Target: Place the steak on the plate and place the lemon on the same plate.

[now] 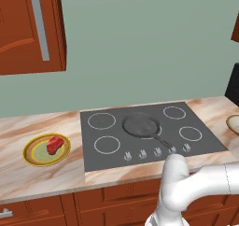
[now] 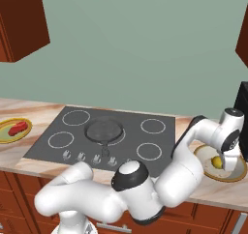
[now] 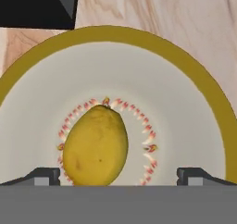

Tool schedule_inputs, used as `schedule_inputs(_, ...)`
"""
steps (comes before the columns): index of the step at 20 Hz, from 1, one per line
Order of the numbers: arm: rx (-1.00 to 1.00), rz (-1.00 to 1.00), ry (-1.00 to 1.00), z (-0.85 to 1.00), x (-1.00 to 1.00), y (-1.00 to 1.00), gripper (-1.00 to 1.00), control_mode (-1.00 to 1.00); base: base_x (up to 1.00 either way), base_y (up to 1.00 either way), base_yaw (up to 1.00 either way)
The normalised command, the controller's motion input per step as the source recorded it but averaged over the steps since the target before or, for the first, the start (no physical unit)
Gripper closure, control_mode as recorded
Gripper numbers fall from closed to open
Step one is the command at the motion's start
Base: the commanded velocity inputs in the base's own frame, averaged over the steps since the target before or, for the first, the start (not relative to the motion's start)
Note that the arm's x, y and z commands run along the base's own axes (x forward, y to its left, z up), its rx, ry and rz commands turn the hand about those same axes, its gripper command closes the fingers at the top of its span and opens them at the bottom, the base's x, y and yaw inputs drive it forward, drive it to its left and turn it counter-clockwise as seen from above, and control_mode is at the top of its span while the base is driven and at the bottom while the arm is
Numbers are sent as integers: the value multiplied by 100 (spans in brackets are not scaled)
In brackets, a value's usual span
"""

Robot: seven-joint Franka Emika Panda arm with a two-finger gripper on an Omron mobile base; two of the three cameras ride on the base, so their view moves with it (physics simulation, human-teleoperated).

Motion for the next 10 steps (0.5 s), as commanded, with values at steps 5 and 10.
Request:
schedule_inputs(5, 1, -3, 0, -26, 17, -15, -100, -100, 0, 0, 0)
schedule_inputs(10, 4, -2, 0, -23, 6, -18, -100, -100, 0, 0, 0)
